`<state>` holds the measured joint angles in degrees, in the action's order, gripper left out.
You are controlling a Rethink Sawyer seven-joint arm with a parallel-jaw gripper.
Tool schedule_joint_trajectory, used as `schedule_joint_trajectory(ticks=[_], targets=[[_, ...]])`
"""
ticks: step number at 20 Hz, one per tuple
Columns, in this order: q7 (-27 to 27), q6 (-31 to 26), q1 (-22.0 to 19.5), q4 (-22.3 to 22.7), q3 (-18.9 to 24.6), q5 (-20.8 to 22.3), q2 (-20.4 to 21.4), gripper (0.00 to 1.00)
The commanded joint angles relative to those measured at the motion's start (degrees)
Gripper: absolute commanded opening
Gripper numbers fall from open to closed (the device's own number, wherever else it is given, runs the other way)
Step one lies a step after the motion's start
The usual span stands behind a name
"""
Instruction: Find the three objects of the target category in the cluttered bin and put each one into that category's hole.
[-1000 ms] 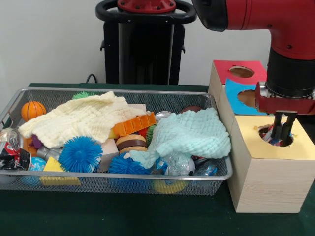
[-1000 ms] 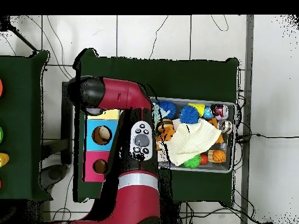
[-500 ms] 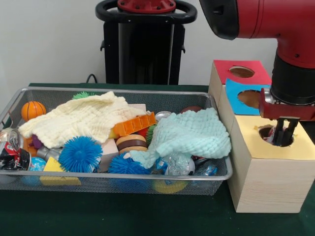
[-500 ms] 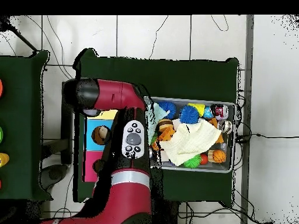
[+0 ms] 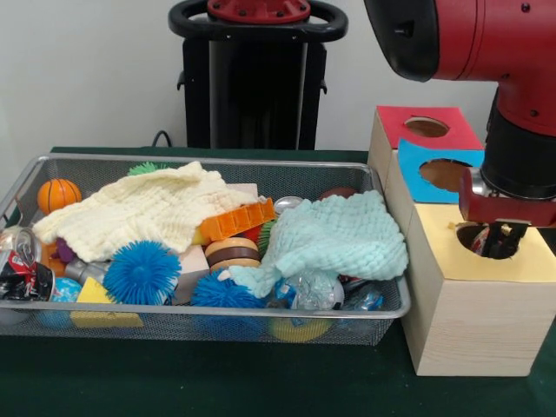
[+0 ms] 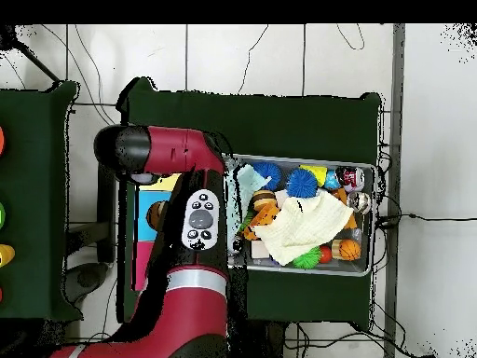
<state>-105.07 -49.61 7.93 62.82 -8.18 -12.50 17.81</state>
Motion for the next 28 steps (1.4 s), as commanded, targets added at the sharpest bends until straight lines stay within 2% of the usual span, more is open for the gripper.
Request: schedule_joint_trajectory(ticks=[1, 11, 13, 19, 26, 28], targets=[[-14.5, -6.4, 0.0, -0.8, 0.3, -0.6, -3.6, 0.0], [-15.3, -5.0, 0.3, -2.0, -1.2, -1.1, -5.0, 0.0], [-15.0, -4.1, 0.7, -2.4, -2.5, -0.1, -5.3, 0.0], [-12.6, 0.8, -0.2, 2.9, -0.5, -0.9, -3.7, 0.0], [-10.9, -3.6, -0.4, 3.9, -0.2, -1.0, -1.6, 0.0], [-11.0, -3.3, 0.1, 4.0, -0.9, -0.5, -0.8, 0.0]])
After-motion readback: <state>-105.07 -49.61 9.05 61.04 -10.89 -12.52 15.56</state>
